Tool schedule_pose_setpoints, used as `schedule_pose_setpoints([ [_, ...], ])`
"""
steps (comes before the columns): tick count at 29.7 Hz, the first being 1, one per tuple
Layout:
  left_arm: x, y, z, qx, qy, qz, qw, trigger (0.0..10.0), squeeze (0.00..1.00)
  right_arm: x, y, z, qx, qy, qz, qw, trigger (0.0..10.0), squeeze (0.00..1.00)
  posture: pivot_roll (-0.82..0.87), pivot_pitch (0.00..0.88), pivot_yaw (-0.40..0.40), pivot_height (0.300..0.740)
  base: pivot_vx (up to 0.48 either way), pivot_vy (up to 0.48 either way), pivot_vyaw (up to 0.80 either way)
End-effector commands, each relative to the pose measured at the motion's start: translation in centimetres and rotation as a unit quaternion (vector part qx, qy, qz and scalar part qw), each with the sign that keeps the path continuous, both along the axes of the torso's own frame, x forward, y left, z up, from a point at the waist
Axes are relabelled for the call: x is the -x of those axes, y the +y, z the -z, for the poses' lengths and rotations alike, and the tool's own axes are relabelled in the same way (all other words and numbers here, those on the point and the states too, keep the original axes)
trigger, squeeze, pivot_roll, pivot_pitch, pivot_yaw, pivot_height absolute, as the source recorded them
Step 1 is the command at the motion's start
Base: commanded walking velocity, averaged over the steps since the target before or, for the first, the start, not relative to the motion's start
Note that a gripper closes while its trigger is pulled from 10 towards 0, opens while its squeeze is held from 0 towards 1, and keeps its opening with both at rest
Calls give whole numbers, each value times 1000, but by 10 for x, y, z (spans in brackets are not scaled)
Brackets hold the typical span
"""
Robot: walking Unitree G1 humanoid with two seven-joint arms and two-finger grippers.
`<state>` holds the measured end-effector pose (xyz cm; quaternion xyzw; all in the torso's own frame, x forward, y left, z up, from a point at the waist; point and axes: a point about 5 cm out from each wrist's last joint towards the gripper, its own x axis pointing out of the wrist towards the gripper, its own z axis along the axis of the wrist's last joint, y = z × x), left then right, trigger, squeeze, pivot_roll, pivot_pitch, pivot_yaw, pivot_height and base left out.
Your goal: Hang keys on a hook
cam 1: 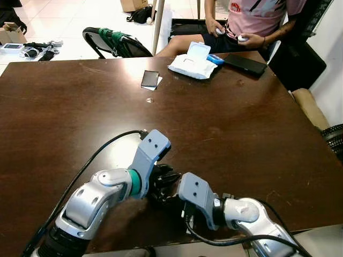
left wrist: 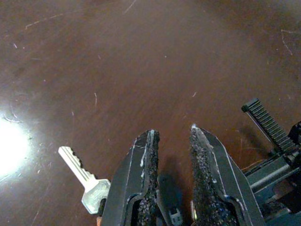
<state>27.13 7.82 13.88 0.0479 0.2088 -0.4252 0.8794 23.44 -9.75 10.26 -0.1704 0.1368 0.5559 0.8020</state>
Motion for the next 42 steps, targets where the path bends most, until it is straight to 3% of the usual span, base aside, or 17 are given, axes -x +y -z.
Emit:
schedule_pose_setpoints([
  [1, 1, 2, 0, 2, 0, -4, 1000, 10000, 0, -2, 0, -5, -19, 0, 4, 1000, 0, 0, 77, 47, 113, 740, 0, 0, 0],
  [3, -1, 1, -6, 10, -13, -4, 1000, 10000, 0, -7, -1, -13, -44, -2, 15, 999, 0, 0, 75, 45, 111, 740, 0, 0, 0],
  [4, -3, 1, -13, 20, -29, -5, 999, 10000, 0, -11, -3, -23, -68, -15, 20, 997, 7608, 0, 73, 41, 112, 740, 0, 0, 0],
  [5, -4, 0, -22, 30, -49, -7, 998, 10000, 0, -14, -4, -37, -105, -23, 29, 994, 10000, 0, 70, 41, 112, 740, 0, 0, 0],
  [9, -6, -1, -35, 42, -78, -8, 996, 10000, 0, -18, -5, -57, -152, -42, 41, 987, 10000, 0, 64, 39, 114, 740, 0, 0, 0],
  [12, -5, -2, -58, 61, -119, 0, 991, 10000, 0, -25, -4, -84, -207, -90, 60, 972, 10000, 0, 61, 34, 118, 740, 0, 0, 0],
  [20, 4, 1, -45, 25, -114, 11, 993, 10000, 0, -37, -10, -110, -280, -109, 110, 947, 10000, 0, 62, 27, 120, 740, 0, 0, 0],
  [24, 5, 3, -42, 12, -111, 7, 994, 10000, 0, -39, -16, -111, -308, -92, 126, 939, 10000, 0, 64, 27, 119, 740, 0, 0, 0],
  [25, 4, 7, -38, -7, -116, 1, 993, 10000, 0, -41, -21, -111, -348, -69, 158, 921, 10000, 0, 64, 29, 120, 740, 0, 0, 0],
  [26, 4, 7, -38, -7, -116, 1, 993, 10000, 0, -41, -21, -111, -348, -69, 158, 921, 10000, 0, 64, 29, 120, 740, 0, 0, 0],
  [28, 5, 16, -40, -26, -141, -9, 990, 10000, 0, -51, -39, -97, -363, -52, 248, 897, 10000, 0, 61, 36, 124, 740, 0, 0, 0],
  [29, 7, 20, -46, -19, -154, -10, 988, 10000, 0, -55, -47, -90, -342, -65, 282, 894, 10000, 0, 61, 36, 124, 740, 0, 0, 0],
  [30, 9, 22, -53, -6, -164, -10, 986, 10000, 0, -56, -51, -86, -313, -85, 291, 900, 10000, 0, 63, 41, 126, 740, 0, 0, 0],
  [36, 15, 26, -64, 19, -169, 1, 986, 10000, 0, -54, -50, -83, -252, -118, 272, 921, 10000, 0, 59, 47, 125, 740, 0, 0, 0],
  [39, 26, 43, -40, 12, -59, -28, 998, 10000, 0, -55, -44, -82, -199, -131, 232, 943, 10000, 0, 65, 51, 128, 740, 0, 0, 0],
  [41, 29, 49, -29, 27, 1, -63, 998, 10000, 0, -55, -39, -85, -194, -133, 213, 948, 10000, 0, 71, 53, 128, 740, 0, 0, 0],
  [42, 29, 49, -29, 27, 1, -63, 998, 10000, 0, -55, -39, -85, -194, -133, 213, 948, 10000, 0, 71, 53, 128, 740, 0, 0, 0],
])
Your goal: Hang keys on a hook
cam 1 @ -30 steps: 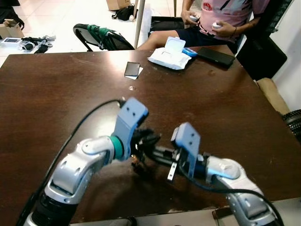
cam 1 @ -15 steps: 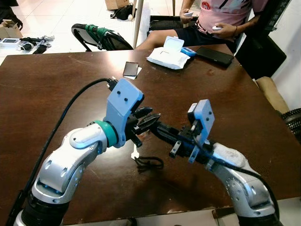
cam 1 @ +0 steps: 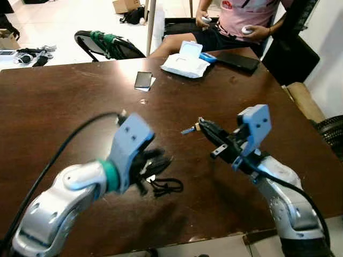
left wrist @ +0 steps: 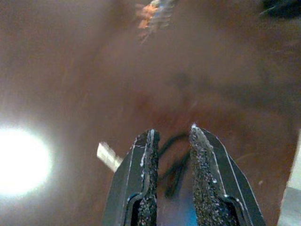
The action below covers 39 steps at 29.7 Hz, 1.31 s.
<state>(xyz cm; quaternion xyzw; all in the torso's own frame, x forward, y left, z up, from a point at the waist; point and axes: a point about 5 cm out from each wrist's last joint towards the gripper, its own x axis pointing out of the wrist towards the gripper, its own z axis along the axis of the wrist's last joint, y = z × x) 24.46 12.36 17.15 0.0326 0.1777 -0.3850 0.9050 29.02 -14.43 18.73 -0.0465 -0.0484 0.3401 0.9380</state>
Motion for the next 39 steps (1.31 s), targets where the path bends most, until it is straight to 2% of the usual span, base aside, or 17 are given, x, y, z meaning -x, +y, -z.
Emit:
schedule_pose_setpoints([
  [1, 3, 5, 7, 18, 47, -24, 998, 10000, 0, 0, 10, -2, 5, -2, -29, 1000, 10000, 0, 72, 54, 128, 740, 0, 0, 0],
  [2, 3, 5, 7, 18, 47, -24, 998, 10000, 0, 0, 10, -2, 5, -2, -29, 1000, 10000, 0, 72, 54, 128, 740, 0, 0, 0],
  [3, 5, 7, 17, 1, 67, -35, 997, 10000, 0, 0, 14, -3, 2, -5, -35, 999, 10000, 0, 74, 56, 128, 740, 0, 0, 0],
  [4, 7, 9, 32, -39, 94, -54, 993, 10000, 0, -1, 19, -5, -3, -9, -46, 999, 10000, 0, 74, 56, 128, 740, 0, 0, 0],
  [5, 7, 9, 32, -39, 94, -54, 993, 10000, 0, -1, 19, -5, -3, -9, -46, 999, 10000, 0, 74, 56, 128, 740, 0, 0, 0],
  [7, 9, 12, 41, -72, 106, -59, 990, 10000, 0, -1, 22, -6, -3, -12, -54, 998, 10000, 0, 75, 58, 127, 740, 0, 0, 0],
  [13, 15, 18, 51, -80, 118, -63, 988, 10000, 0, -2, 24, -6, 1, -14, -62, 998, 10000, 0, 81, 60, 127, 740, 0, 0, 0],
  [14, 12, 18, 51, -94, 98, -66, 988, 10000, 0, -2, 24, -5, 3, -13, -63, 998, 10000, 0, 83, 63, 127, 740, 0, 0, 0],
  [16, 12, 18, 51, -94, 98, -66, 988, 10000, 0, -2, 24, -5, 3, -13, -63, 998, 10000, 0, 83, 63, 127, 740, 0, 0, 0],
  [18, 5, 16, 49, -158, 41, -57, 985, 10000, 0, -3, 26, -4, 4, -12, -66, 998, 10000, 0, 78, 62, 127, 740, 0, 0, 0],
  [21, 4, 14, 47, -178, 32, -43, 983, 10000, 0, -3, 26, -4, 4, -12, -66, 998, 10000, 0, 78, 62, 127, 740, 0, 0, 0],
  [26, -1, 10, 43, -182, 16, -33, 983, 10000, 0, -3, 25, -3, 5, -10, -63, 998, 10000, 0, 76, 63, 128, 740, 0, 0, 0],
  [29, -14, -5, 33, -156, 1, -20, 988, 10000, 0, -3, 26, -2, 4, -10, -61, 998, 10000, 0, 70, 60, 133, 740, 0, 0, 0],
  [31, -16, -8, 33, -151, 2, -14, 988, 10000, 0, -3, 27, -2, 3, -11, -61, 998, 10000, 0, 70, 60, 133, 740, 0, 0, 0],
  [36, -14, -10, 37, -129, 26, 3, 991, 10000, 0, -2, 27, -2, 1, -11, -58, 998, 10000, 0, 64, 65, 140, 740, 0, 0, 0],
  [38, -11, -11, 38, -111, 40, 18, 993, 10000, 0, -2, 26, -1, 0, -11, -57, 998, 10000, 0, 68, 66, 141, 740, 0, 0, 0],
  [39, -5, -13, 38, -88, 55, 41, 994, 10000, 0, -1, 26, -1, -1, -10, -56, 998, 10000, 0, 71, 66, 142, 740, 0, 0, 0],
])
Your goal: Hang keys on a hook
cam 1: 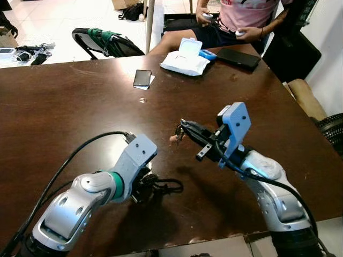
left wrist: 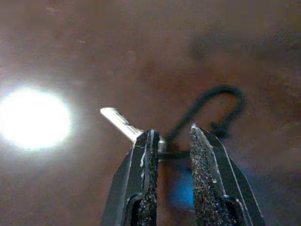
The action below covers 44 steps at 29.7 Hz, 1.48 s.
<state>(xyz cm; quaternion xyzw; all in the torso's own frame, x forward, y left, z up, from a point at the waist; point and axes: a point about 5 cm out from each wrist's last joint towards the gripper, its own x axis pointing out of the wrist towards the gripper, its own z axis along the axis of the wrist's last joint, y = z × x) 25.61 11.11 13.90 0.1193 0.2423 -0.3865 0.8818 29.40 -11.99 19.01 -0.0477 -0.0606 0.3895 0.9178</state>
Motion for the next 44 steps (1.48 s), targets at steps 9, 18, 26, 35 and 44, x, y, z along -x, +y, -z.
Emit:
schedule_pose_setpoints([
  [9, 18, -3, 8, 58, 66, 79, 993, 10000, 0, 2, 4, 2, -3, 1, -4, 1000, 10000, 0, 74, 64, 151, 740, 0, 0, 0],
  [18, 18, -2, 11, 56, 72, 45, 995, 10000, 0, 3, 1, 3, -1, 1, 0, 1000, 10000, 0, 71, 67, 147, 740, 0, 0, 0],
  [26, 1, 5, 10, -35, -18, 14, 999, 10000, 0, 1, 1, 2, 2, -1, 0, 1000, 10000, 0, 68, 61, 137, 740, 0, 0, 0],
  [35, 1, -1, 6, -36, -23, 29, 999, 10000, 0, 2, 1, 2, 2, -1, 0, 1000, 10000, 0, 65, 58, 136, 740, 0, 0, 0],
  [44, 3, -1, 16, -31, 8, 29, 999, 10000, 0, 2, 2, 3, 1, -1, -1, 1000, 10000, 0, 67, 52, 140, 740, 0, 0, 0],
])
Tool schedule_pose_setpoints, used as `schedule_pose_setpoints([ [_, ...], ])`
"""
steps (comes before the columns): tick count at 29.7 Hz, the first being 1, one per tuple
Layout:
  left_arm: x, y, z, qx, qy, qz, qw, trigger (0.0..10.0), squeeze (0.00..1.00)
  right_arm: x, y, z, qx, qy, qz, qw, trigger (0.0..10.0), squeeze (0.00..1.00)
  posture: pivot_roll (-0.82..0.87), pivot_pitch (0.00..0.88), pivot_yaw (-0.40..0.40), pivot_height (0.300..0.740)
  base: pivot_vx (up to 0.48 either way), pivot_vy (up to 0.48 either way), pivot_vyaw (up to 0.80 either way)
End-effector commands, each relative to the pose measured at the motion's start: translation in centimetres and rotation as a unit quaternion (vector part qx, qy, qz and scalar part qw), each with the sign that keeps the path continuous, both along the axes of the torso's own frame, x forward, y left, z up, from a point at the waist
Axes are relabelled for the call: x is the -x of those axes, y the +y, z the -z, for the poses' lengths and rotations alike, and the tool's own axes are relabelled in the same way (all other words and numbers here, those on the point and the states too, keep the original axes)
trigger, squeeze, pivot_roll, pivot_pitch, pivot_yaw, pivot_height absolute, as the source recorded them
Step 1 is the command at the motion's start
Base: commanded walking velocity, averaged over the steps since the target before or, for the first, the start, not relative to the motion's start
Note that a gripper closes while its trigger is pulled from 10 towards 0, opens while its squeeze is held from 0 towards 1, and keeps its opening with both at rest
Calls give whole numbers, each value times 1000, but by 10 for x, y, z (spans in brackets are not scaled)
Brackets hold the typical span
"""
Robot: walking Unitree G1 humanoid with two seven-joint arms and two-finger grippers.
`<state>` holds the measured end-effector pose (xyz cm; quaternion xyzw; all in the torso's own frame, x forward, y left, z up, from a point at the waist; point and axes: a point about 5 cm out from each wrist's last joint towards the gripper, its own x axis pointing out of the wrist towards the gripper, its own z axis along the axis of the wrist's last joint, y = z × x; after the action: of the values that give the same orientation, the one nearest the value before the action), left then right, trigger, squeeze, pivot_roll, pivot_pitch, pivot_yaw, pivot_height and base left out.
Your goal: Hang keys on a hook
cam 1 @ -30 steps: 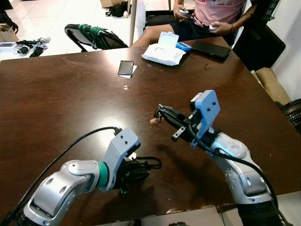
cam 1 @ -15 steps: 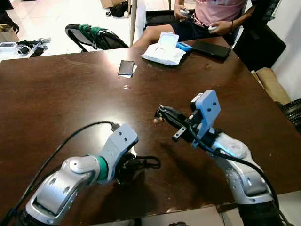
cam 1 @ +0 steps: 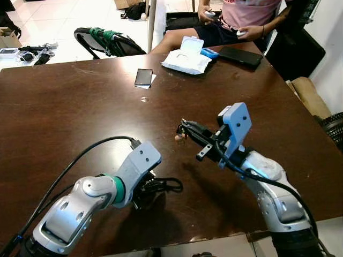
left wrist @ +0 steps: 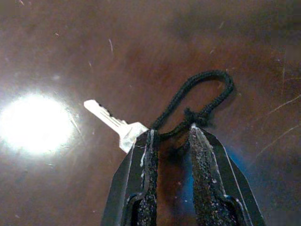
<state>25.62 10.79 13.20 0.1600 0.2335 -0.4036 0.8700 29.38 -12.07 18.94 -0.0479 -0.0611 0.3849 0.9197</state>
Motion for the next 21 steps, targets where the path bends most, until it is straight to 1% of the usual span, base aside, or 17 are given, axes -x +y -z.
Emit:
schedule_pose_setpoints([
  [1, 3, 2, 12, -6, 35, -5, 999, 10000, 0, 2, 3, 2, 1, -1, -6, 1000, 10000, 0, 68, 52, 142, 740, 0, 0, 0],
  [4, 2, 4, 17, -21, 48, -14, 999, 10000, 0, 2, 4, 2, 1, -1, -6, 1000, 10000, 0, 68, 52, 144, 740, 0, 0, 0],
  [10, 2, 4, 21, -36, 60, -17, 997, 10000, 0, 2, 4, 2, 1, -1, -5, 1000, 10000, 0, 71, 54, 148, 740, 0, 0, 0],
  [16, 2, 5, 28, -33, 85, -26, 995, 10000, 0, 2, 4, 3, 0, -1, -5, 1000, 10000, 0, 74, 55, 152, 740, 0, 0, 0],
  [18, 2, 5, 28, -29, 91, -28, 995, 9804, 0, 2, 5, 3, 0, -1, -5, 1000, 10000, 0, 74, 56, 152, 740, 0, 0, 0],
  [19, 2, 5, 29, -25, 95, -30, 995, 9294, 0, 2, 5, 3, 0, -1, -5, 1000, 10000, 0, 75, 56, 152, 740, 0, 0, 0],
  [21, 2, 5, 29, -25, 95, -30, 995, 9294, 0, 2, 5, 3, 0, -1, -5, 1000, 10000, 0, 75, 56, 152, 740, 0, 0, 0],
])
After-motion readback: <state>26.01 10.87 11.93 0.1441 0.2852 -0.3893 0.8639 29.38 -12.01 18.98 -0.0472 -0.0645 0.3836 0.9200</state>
